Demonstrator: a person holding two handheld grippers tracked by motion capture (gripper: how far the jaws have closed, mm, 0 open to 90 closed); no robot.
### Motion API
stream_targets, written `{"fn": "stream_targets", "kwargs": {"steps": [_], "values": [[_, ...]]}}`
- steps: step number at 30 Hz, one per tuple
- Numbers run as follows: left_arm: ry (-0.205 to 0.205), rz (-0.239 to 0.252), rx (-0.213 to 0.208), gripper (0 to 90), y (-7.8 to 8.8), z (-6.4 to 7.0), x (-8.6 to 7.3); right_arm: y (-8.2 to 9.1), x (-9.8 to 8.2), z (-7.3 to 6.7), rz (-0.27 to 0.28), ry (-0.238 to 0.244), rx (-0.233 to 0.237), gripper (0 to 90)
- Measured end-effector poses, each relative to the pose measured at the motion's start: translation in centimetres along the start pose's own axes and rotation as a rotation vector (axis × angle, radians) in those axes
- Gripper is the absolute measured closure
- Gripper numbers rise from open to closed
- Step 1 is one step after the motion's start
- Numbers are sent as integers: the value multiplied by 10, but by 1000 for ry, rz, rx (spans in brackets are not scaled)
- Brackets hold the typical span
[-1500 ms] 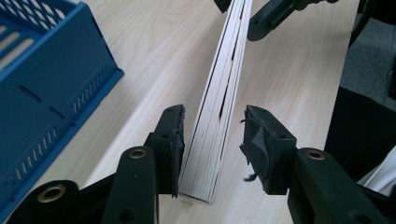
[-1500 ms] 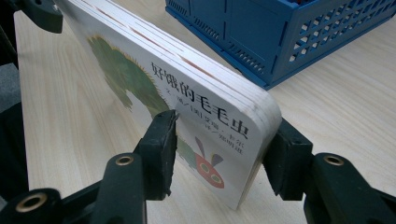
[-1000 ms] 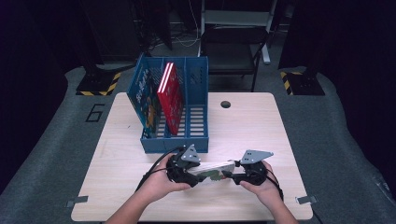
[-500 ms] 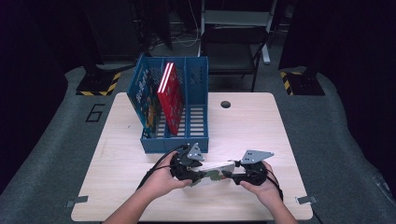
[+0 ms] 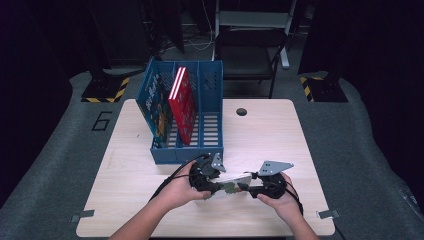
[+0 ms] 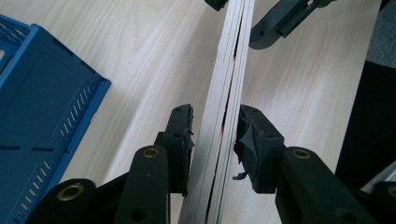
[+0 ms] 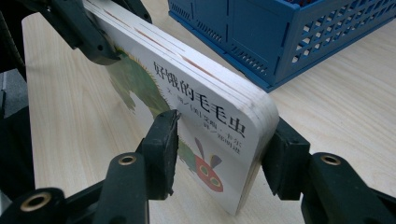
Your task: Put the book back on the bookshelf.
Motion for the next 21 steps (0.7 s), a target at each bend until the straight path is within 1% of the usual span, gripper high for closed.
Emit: {"fn": "stream_targets", "kwargs": {"steps": [2,3,4,7,9,11,13,14,17,19,20,21], "values": [[3,-6,3,667,-1,0,1,0,0,0,-3,-1,4,504],[-9,-9,3,676,-1,-1,1,0,0,0,-6,0,6,504],[4,-4,-3,680,-1,0,2,0,0,0,-4,0,6,504],[11,-5,-17,691,0,-1,1,0,0,0,-4,1,7,503],[19,5,-33,702,1,-2,1,0,0,1,-7,6,13,501],[19,9,-45,714,1,-2,1,1,0,0,-6,-6,18,498],[17,11,-58,727,1,-2,1,1,-1,1,-9,-9,21,492],[16,11,-61,733,1,-1,1,1,-1,1,-6,-6,20,488],[18,15,-68,746,1,0,2,1,-1,2,3,-21,18,476],[16,14,-69,752,1,0,2,1,-1,4,2,-18,19,469],[18,12,-74,757,1,0,2,2,-2,4,-1,-19,20,471],[30,8,-78,762,1,0,2,2,-2,5,8,-33,9,473]]}}
Point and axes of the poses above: each handheld gripper's, and its own axes: y roughly backward along the jaws, x roughly out of its top, z roughly to its right, the point moved 4 cm from there along -y, roughly forward along the jaws, and after that the axes turned 12 degrees about -y, right-handed, at the moved point
